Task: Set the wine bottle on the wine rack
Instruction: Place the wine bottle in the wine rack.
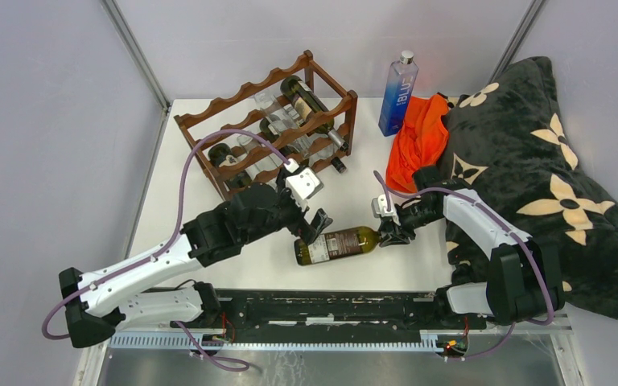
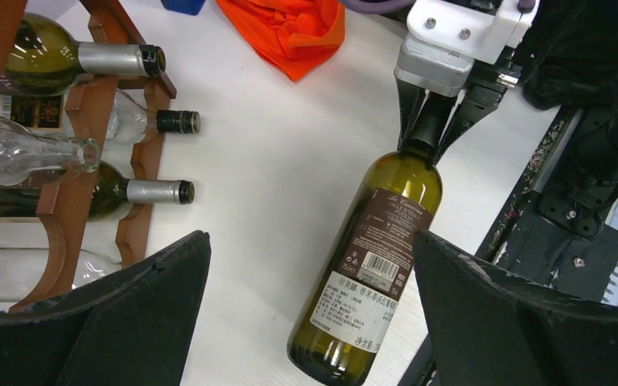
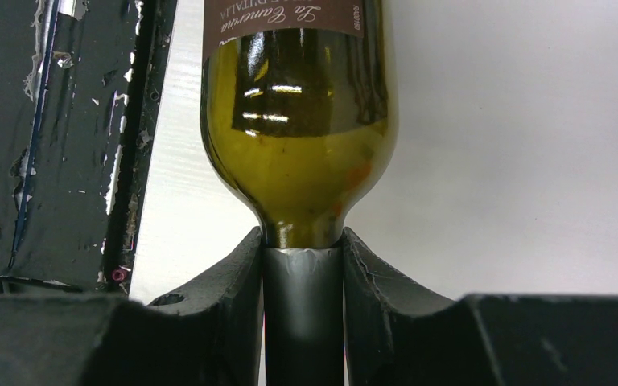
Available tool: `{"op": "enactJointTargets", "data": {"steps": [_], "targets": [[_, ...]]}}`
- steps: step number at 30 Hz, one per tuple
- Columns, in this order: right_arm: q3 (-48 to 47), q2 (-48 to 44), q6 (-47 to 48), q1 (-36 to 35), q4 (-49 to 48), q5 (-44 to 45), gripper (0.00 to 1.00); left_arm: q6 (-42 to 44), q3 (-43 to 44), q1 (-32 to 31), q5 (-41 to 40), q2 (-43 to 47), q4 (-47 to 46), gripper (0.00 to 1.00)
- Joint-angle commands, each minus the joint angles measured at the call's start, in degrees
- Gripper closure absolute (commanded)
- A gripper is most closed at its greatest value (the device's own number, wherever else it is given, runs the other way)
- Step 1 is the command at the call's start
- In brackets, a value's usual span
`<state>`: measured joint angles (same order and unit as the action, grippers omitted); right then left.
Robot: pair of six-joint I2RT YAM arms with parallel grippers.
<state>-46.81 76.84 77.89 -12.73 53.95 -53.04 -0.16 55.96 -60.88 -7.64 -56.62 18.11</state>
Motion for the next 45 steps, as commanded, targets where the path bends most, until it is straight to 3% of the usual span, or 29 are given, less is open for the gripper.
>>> {"op": "enactJointTargets", "data": {"steps": [1, 16, 23, 36, 45], "targets": [[-2.9, -1.2, 0.4, 0.2, -0.1, -8.3, 1.00, -0.4, 3.6, 1.0, -1.4, 1.4, -0.9, 0.00], [-3.0, -2.9, -3.2, 0.3, -2.3, -10.0, 1.00, -1.2, 7.4, 13.5, 7.2, 0.6, -2.9, 0.00], [-2.9, -3.7, -7.9, 0.2, -4.0, -10.6, 1.00, -1.2, 8.5, 14.4, 7.4, 0.2, -3.6, 0.00], [-1.0, -9.3, -26.0, -0.4, -14.8, -7.0, 1.00, -1.8, 8.5, 14.5, 6.4, 2.5, -2.0, 0.00], [-1.3, -12.7, -34.6, -4.1, -17.9, -6.1, 1.00, -1.5, 9.3, 14.5, 4.3, 2.7, -1.7, 0.00]]}}
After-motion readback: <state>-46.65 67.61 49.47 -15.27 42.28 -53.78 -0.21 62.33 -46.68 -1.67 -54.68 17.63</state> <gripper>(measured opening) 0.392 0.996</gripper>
